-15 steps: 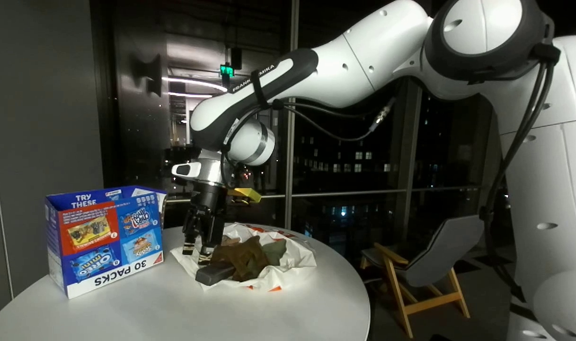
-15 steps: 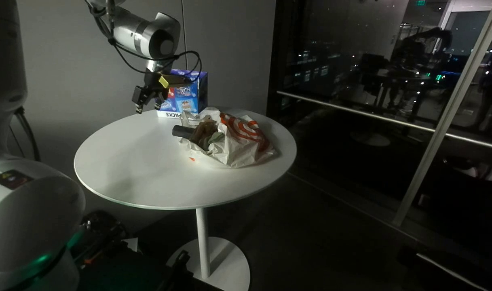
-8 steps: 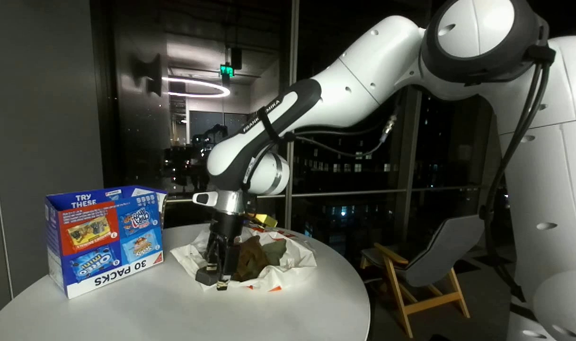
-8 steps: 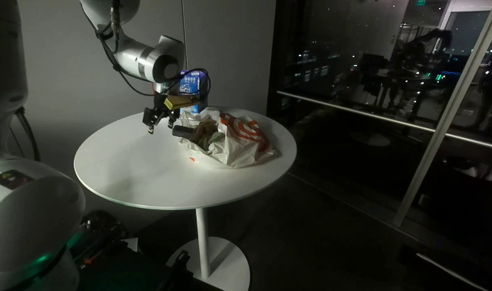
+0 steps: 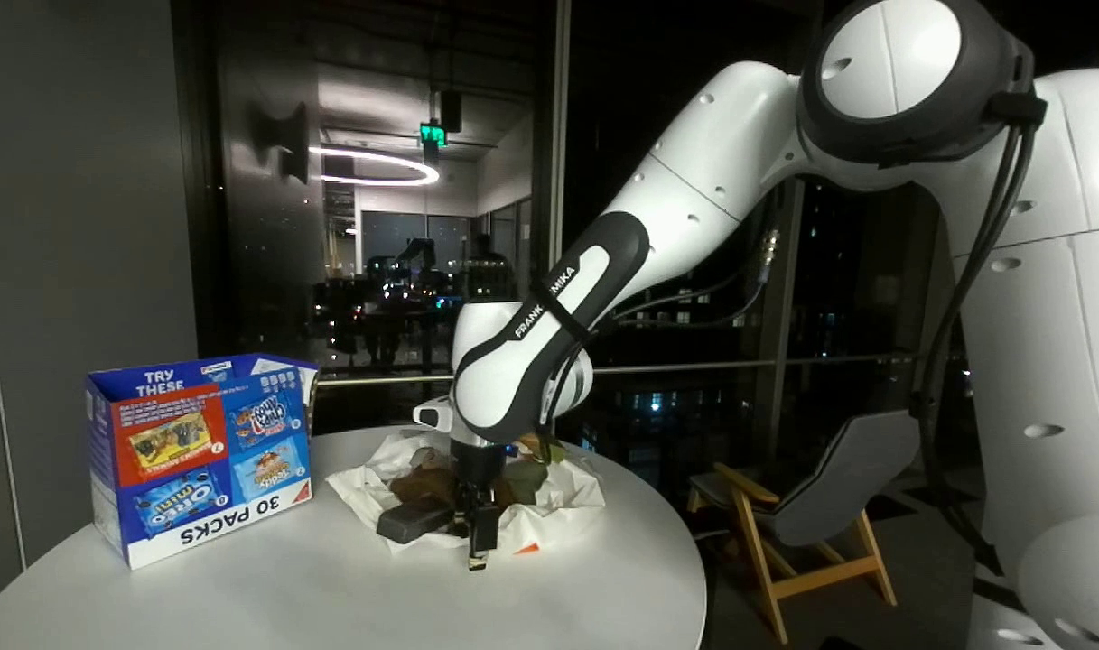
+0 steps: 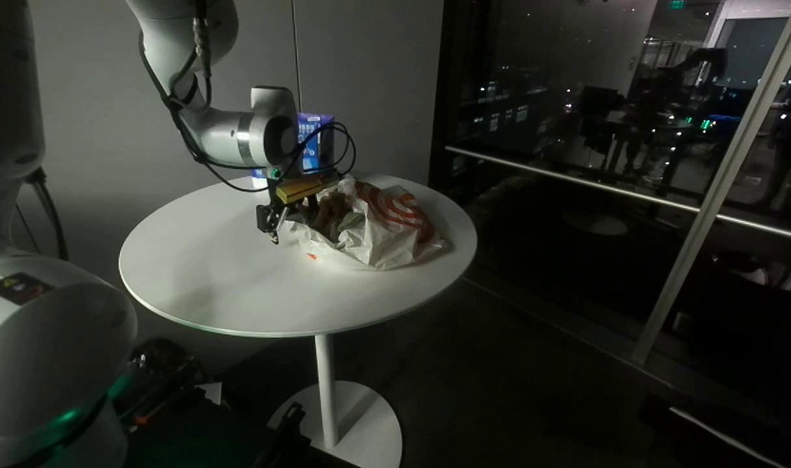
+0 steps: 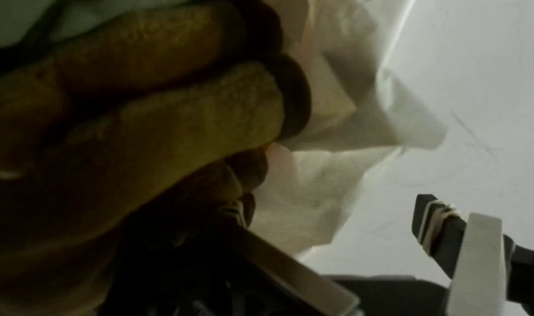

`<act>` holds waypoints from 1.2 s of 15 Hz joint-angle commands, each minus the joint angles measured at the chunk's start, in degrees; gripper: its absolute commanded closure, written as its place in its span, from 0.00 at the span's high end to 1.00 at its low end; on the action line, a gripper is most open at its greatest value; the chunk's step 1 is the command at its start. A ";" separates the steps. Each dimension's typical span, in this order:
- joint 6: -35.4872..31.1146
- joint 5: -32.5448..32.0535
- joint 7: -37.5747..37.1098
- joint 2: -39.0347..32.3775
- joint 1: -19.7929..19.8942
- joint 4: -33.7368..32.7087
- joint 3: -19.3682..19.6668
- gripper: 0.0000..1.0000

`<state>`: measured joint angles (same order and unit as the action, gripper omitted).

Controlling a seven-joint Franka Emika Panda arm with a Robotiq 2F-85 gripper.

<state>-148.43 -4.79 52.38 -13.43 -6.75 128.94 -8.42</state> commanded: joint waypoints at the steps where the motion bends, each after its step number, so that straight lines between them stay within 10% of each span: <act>1: -0.39 -8.57 -6.85 -0.96 -0.38 -0.07 2.26 0.75; 10: -0.35 -15.32 -9.10 -1.90 0.51 0.41 1.54 0.15; 18: 2.03 13.48 24.43 1.11 13.60 2.64 -13.91 0.08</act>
<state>-148.15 -0.57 65.59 -14.11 1.27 129.59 -15.38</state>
